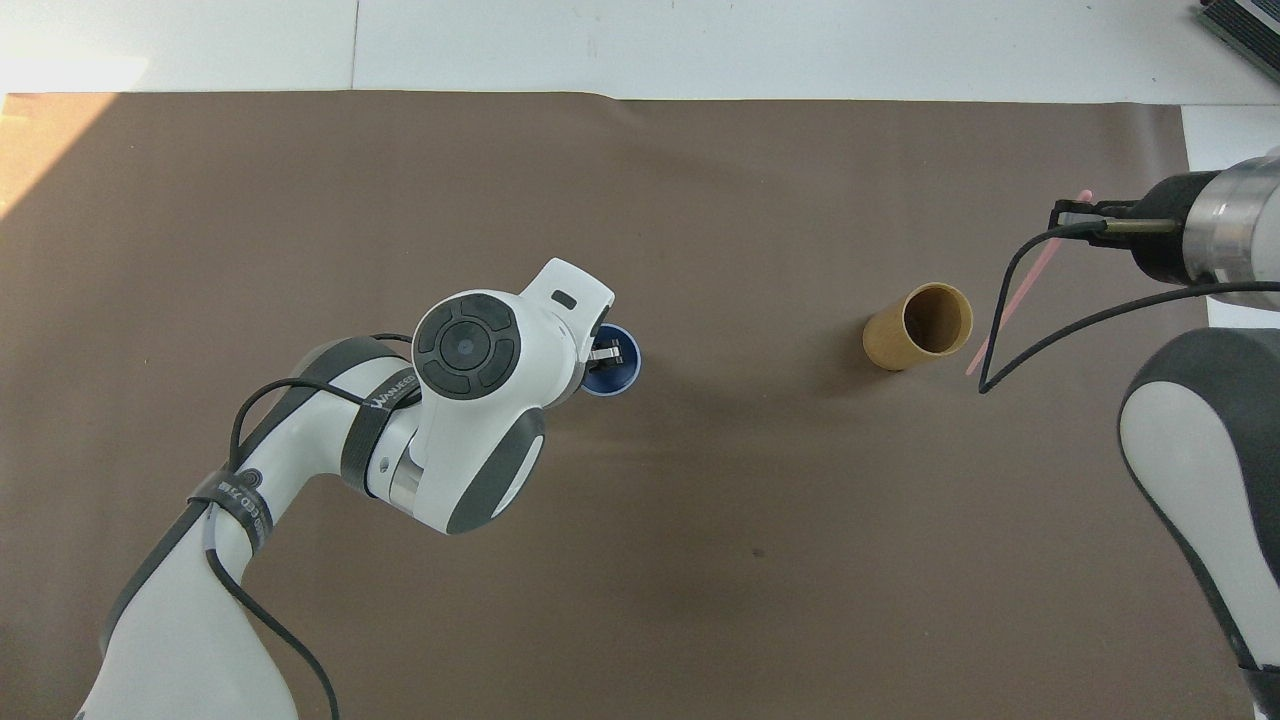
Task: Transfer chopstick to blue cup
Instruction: 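Lift the pink stick with the right gripper while the left gripper withdraws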
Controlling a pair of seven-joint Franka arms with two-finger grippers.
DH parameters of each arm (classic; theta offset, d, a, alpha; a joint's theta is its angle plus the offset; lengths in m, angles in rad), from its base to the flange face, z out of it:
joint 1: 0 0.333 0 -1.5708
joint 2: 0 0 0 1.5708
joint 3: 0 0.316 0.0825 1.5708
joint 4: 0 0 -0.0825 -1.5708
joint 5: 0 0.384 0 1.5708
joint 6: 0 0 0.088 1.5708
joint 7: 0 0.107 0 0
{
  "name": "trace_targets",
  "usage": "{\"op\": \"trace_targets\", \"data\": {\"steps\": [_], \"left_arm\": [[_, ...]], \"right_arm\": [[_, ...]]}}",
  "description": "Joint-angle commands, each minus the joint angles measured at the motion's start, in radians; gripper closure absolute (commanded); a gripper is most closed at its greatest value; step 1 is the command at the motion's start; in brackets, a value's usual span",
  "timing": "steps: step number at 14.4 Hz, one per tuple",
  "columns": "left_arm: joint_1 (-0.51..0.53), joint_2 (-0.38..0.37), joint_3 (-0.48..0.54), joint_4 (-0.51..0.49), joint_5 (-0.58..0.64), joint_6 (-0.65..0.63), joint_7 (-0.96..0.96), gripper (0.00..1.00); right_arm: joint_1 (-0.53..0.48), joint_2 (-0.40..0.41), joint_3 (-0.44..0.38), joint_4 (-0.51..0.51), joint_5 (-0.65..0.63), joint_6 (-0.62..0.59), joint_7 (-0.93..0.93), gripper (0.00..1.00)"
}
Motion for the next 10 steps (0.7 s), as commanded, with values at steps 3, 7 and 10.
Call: {"op": "trace_targets", "data": {"steps": [3,7,10], "left_arm": [[-0.009,0.024,0.009,0.018,0.003,0.020,0.017,0.00],[-0.003,0.009,0.011,0.049,0.042,-0.058,0.017,0.00],[0.032,-0.037,0.019,0.098,0.045,-0.178,0.021,0.00]], "right_arm": [[-0.003,0.006,0.006,0.017,-0.009,-0.017,-0.016,1.00],[0.021,0.009,0.037,0.034,-0.009,-0.017,0.000,1.00],[0.116,0.028,0.037,0.034,-0.016,0.008,0.095,1.00]]}}
